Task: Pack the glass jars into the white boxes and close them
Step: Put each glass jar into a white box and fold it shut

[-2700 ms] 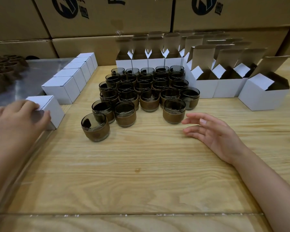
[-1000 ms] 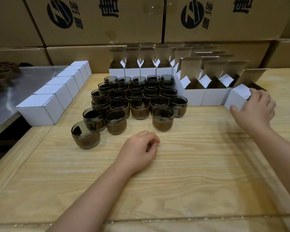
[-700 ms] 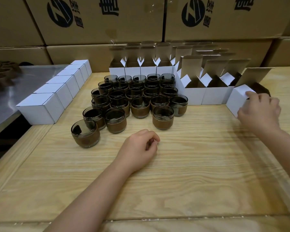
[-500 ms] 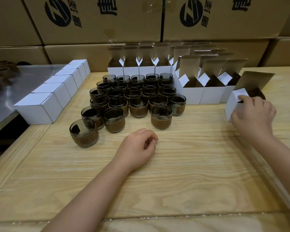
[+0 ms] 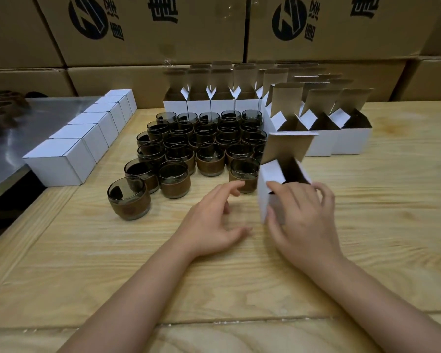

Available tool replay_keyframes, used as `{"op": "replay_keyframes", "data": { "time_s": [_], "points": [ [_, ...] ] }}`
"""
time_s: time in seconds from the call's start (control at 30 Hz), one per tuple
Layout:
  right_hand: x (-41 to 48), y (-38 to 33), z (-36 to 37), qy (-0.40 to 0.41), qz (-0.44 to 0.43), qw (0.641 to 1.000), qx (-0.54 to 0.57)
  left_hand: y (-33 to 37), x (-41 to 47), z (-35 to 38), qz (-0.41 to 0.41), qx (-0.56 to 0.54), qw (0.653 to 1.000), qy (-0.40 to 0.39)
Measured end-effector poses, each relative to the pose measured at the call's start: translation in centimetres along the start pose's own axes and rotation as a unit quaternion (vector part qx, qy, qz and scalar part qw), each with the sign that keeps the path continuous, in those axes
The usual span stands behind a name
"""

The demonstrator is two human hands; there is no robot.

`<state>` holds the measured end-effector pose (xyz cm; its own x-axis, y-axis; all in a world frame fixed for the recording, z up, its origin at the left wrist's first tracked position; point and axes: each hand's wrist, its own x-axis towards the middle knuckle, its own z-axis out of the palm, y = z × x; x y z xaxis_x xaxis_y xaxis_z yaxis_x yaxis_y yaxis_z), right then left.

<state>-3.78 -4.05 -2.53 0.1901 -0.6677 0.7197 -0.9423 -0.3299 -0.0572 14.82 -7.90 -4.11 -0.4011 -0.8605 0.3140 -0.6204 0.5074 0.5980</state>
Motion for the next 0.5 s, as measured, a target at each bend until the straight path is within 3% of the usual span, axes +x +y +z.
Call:
{"op": "replay_keyframes", "data": {
  "time_s": [0.3, 0.5],
  "points": [
    [0.5, -4.0, 0.4, 0.053, -0.080, 0.989, 0.112, 0.1, -0.1, -0.2, 0.046, -0.052, 0.997, 0.019],
    [0.9, -1.6, 0.7, 0.106, -0.018, 0.980, 0.167, -0.1, -0.1, -0.3, 0.023, -0.067, 0.997, 0.034]
  ]
}}
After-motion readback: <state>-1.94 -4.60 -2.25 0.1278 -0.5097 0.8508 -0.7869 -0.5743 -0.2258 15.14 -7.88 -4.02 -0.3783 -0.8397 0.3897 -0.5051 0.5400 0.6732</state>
